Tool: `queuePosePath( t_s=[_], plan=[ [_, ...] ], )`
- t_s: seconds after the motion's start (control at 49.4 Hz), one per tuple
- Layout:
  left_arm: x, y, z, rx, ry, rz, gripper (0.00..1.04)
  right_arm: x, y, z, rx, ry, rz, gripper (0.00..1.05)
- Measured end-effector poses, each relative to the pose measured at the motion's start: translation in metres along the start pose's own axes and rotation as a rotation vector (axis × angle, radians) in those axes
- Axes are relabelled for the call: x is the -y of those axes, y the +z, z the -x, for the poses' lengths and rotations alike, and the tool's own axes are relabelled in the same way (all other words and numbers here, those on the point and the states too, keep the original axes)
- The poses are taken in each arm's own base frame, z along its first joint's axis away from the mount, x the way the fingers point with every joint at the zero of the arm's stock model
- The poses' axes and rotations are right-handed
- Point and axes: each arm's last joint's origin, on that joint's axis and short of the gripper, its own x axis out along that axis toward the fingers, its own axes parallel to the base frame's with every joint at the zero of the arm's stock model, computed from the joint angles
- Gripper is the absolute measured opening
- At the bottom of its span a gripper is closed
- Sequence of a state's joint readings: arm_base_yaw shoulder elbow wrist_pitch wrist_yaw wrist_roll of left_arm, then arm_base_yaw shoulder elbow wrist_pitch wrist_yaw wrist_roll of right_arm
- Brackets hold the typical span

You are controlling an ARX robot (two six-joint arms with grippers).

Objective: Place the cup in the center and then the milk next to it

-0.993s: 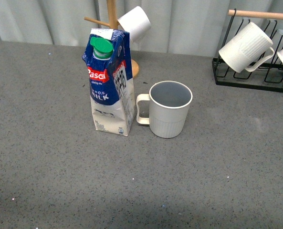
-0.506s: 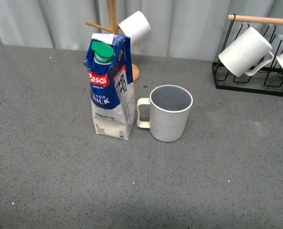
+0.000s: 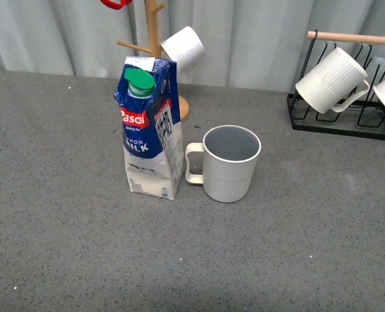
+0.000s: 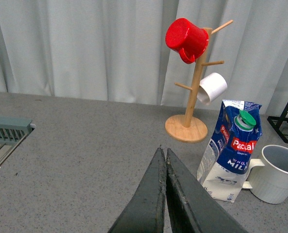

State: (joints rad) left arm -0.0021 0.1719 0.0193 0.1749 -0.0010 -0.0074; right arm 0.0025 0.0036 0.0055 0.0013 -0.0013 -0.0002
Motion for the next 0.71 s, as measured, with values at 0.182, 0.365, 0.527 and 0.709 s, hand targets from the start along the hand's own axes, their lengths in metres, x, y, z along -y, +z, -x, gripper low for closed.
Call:
queuePosePath(
  t_s=[0.182,0.365,0.527,0.709],
  plan=[
    [0.0,-0.003,0.011,-0.005,-0.001,0.0,0.04,0.0,0.0,0.0,0.0,0.0,0.0,0.95],
    [0.0,-0.003,0.011,-0.007,-0.001,0.0,0.32,0.0,0.0,0.0,0.0,0.0,0.0,0.95],
    [0.0,-0.003,0.011,-0.007,-0.001,0.0,0.57,0.0,0.0,0.0,0.0,0.0,0.0,0.95],
    [0.0,-0.003,0.011,-0.007,-0.001,0.0,0.9,0.0,0.0,0.0,0.0,0.0,0.0,0.95]
  ],
)
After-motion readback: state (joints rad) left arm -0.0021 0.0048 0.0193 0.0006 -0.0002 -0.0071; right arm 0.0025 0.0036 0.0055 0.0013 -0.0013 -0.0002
